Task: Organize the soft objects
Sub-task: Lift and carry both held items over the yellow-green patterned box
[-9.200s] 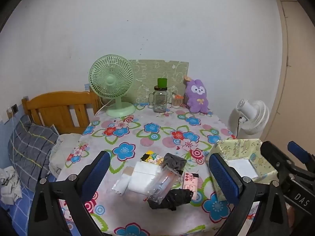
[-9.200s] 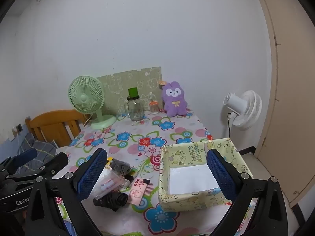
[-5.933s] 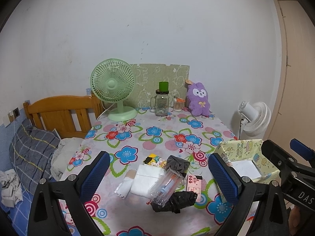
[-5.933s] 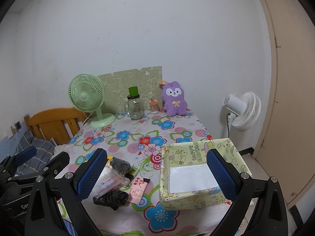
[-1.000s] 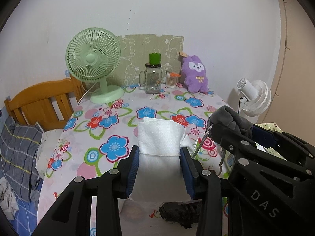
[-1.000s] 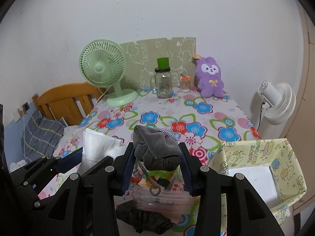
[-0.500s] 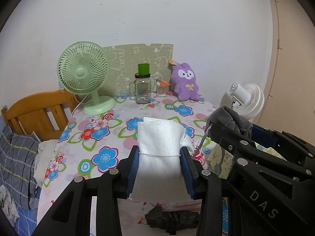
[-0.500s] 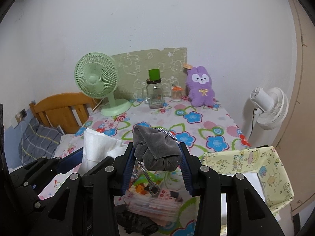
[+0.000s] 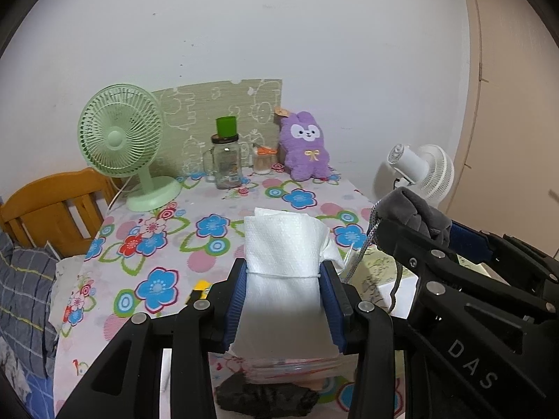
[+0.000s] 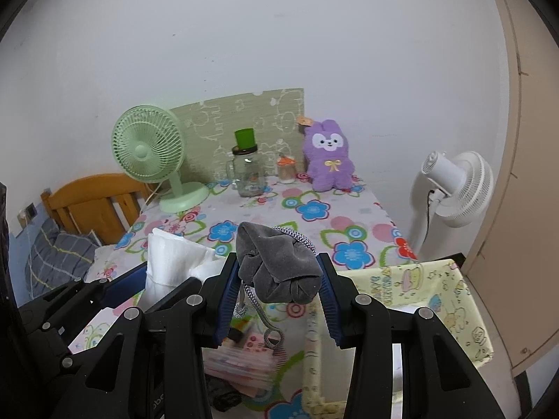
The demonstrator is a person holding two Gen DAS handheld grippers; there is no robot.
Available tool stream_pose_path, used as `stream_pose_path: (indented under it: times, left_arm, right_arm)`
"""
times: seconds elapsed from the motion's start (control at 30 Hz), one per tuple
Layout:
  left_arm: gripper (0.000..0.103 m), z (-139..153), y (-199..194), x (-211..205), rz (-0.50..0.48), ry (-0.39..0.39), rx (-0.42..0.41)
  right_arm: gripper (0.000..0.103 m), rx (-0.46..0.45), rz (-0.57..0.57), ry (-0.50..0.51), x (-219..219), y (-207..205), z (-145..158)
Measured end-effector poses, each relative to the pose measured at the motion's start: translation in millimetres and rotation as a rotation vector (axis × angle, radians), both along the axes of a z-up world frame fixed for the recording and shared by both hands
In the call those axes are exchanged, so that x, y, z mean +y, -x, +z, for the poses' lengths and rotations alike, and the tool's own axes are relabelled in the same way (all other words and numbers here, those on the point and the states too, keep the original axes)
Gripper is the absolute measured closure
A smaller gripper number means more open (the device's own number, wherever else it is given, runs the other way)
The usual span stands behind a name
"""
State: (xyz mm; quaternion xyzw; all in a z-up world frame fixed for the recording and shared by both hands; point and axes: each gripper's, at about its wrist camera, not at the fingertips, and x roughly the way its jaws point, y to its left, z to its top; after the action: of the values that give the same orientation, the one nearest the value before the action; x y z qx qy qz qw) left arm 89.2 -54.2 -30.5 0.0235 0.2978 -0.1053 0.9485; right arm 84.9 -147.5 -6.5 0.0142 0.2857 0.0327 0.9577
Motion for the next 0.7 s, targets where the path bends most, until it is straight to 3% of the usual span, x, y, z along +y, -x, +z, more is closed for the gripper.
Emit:
stream_pose_path:
  times: [0.7]
  left_arm:
    - [0.06, -2, -3, -76, -0.111, -0.03, -0.004]
  right_arm:
    - [0.056, -0.013, -0.096, -0.003, -69, 5, 1]
